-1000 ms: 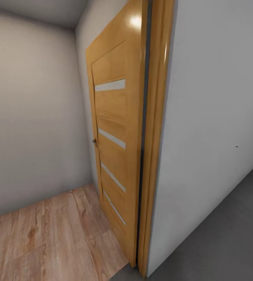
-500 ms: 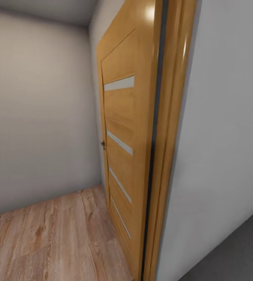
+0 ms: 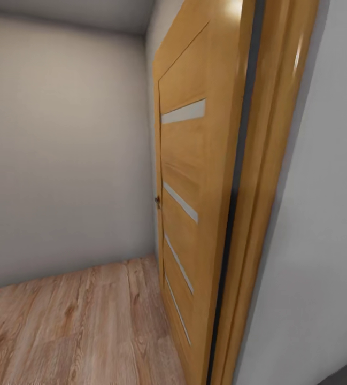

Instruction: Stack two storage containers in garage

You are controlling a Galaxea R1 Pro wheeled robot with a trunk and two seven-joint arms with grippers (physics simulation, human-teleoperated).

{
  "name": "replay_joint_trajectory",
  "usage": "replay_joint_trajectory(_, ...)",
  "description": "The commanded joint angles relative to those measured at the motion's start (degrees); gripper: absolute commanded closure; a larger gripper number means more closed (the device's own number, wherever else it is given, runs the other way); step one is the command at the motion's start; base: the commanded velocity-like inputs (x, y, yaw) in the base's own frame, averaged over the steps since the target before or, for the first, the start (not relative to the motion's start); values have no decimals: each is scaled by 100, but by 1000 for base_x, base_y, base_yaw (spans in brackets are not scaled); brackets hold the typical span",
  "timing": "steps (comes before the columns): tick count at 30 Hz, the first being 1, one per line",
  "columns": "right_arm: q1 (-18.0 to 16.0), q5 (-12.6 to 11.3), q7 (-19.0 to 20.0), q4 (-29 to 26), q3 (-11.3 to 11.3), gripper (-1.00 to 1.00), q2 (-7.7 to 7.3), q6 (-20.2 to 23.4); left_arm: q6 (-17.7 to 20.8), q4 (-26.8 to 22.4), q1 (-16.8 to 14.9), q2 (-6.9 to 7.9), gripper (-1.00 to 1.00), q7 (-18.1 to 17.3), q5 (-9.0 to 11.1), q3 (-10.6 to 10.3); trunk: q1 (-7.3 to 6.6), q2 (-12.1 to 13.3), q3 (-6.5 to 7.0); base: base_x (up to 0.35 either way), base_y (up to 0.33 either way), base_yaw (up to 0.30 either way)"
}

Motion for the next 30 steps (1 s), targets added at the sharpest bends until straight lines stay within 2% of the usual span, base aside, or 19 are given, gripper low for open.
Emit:
replay_joint_trajectory(1,-5,-52,-2,18,50,-100,3,-33,-6,7,-3,1,-100,-26,40,11,2,-3,-2,32,-17,271)
replay_joint_trajectory(30,-5,-43,-2,18,58,-100,10,-33,-6,7,-3,1,-100,-26,40,12,2,-3,-2,2,-1,271)
